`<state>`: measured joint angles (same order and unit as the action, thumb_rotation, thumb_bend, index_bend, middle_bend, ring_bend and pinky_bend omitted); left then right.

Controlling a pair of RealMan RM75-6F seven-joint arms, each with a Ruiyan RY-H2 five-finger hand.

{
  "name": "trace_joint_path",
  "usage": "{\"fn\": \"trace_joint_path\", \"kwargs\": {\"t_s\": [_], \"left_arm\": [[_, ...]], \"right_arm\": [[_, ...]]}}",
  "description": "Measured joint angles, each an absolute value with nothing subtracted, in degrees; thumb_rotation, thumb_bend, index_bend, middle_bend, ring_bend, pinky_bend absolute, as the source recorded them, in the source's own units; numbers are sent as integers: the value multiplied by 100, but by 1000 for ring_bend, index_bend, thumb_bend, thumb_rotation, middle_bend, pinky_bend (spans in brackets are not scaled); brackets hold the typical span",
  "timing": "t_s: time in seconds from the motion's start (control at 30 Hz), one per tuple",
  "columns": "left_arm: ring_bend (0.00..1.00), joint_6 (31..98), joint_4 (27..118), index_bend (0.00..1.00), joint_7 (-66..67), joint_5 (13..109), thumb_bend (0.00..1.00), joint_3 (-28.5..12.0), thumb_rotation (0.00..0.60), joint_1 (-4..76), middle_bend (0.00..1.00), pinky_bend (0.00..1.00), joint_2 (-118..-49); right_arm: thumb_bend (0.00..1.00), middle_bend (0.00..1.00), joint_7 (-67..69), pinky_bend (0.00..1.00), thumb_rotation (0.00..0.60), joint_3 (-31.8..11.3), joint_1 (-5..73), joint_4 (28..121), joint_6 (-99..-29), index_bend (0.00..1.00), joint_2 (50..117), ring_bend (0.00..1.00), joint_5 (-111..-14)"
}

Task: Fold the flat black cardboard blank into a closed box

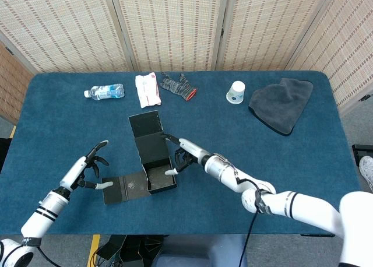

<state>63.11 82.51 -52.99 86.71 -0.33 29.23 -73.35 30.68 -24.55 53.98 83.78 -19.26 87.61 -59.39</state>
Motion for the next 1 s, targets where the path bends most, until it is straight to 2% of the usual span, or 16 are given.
{"fn": "trace_joint_path", "kwargs": {"t_s": [0.17, 0.4, 0.77, 1.0], "left_arm": [[346, 6340, 8311, 22, -5254, 8754, 1, -31, 600, 2925, 38, 593, -7345], [345, 6342, 8403, 21, -5195, 8750, 1, -38, 600, 2905, 38, 593, -7309], [345, 6409, 8457, 20, -5226, 8748, 1, -28, 600, 2822, 38, 593, -7282], [345, 6465, 8396, 20, -5338, 8756, 1, -42, 600, 2775, 38, 593, -7266]], "right_arm": [[0, 0, 2898, 1000, 600, -2015, 4755, 9118, -2456, 0, 8247, 658, -6286], [0, 0, 2732, 1000, 600, -1565, 4372, 9158, -2952, 0, 8204, 658, -6423], [0, 0, 2352, 1000, 600, -1195, 4446, 8576, -3004, 0, 8855, 658, -6393], [0, 0, 2041, 1000, 600, -1156, 4554, 8133, -3254, 0, 9344, 658, -6392]]}}
